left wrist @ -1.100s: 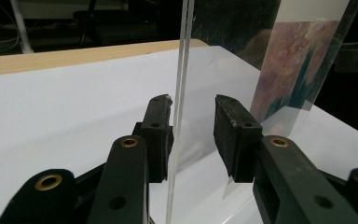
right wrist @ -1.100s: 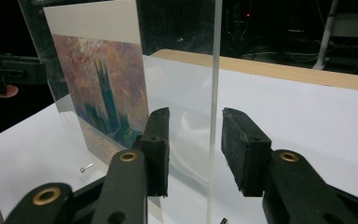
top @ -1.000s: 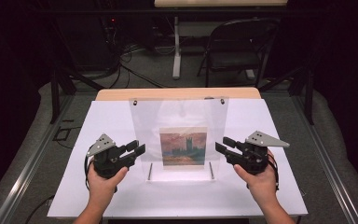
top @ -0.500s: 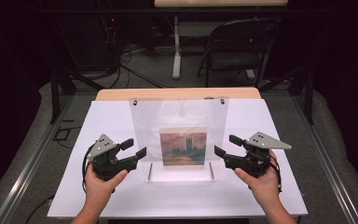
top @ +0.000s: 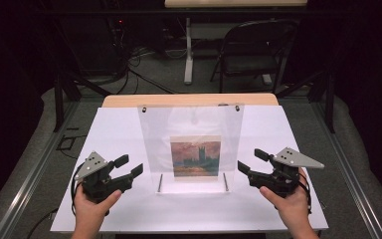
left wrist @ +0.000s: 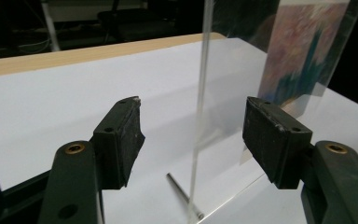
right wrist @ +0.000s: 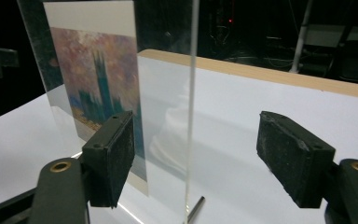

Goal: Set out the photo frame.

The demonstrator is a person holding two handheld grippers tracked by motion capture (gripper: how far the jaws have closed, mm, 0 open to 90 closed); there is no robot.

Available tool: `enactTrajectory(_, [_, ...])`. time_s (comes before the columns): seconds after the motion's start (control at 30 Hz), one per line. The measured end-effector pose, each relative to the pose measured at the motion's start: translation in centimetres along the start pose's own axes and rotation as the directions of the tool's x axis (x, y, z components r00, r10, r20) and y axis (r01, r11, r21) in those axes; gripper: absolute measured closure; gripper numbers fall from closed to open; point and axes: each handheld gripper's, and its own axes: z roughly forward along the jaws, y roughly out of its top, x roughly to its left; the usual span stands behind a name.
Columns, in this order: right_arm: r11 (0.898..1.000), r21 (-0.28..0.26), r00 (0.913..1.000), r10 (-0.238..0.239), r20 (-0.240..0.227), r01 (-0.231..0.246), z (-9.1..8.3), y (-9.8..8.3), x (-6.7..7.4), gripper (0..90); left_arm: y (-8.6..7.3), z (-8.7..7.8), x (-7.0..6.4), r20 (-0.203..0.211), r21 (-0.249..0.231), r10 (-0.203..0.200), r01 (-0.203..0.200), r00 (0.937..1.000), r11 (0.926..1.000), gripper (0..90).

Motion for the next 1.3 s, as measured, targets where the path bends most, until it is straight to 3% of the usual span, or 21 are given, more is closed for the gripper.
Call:
enactTrajectory(0.23, [0.999,0.019,0.9993,0.028,0.026,-0.029,-0.5,-2.1,-0.5,27.6,-2.9,0.2,1.2,-0.048,0.028,-0.045,0.046,0.9979,0.9985,37.1])
enactTrajectory(0.5, [0.999,0.047,0.9979,0.020,0.061,-0.023,0.1,-5.1,-0.9,27.6,-5.4,1.6,2.3,-0.069,0.055,-0.048,0.052,0.9964,0.9971,37.4])
enactTrajectory(0.73, [0.998,0.062,0.9973,-0.001,0.073,-0.003,1.0,-6.6,-1.3,28.4,-6.5,2.3,2.7,-0.085,0.069,-0.034,0.040,0.9958,0.9968,38.3])
enactTrajectory(0.87, [0.995,0.101,0.9969,-0.012,0.078,0.004,1.6,-7.5,-1.4,29.2,-7.0,2.6,2.7,-0.083,0.076,-0.041,0.047,0.9957,0.9960,38.3])
enactTrajectory(1.03, [0.989,0.149,0.9978,0.013,0.065,-0.023,2.3,-8.1,-1.2,29.4,-7.2,3.2,2.6,-0.066,0.099,-0.042,0.049,0.9969,0.9938,38.2])
enactTrajectory(1.13, [0.984,0.175,0.9984,0.004,0.056,-0.014,2.5,-8.3,-1.1,29.3,-7.4,3.5,2.6,-0.060,0.115,-0.054,0.061,0.9967,0.9916,38.1])
enactTrajectory(1.3, [0.979,0.199,0.9972,0.040,0.063,-0.051,2.6,-8.6,-1.9,28.7,-7.3,3.6,2.6,-0.053,0.122,-0.059,0.065,0.9968,0.9903,38.0])
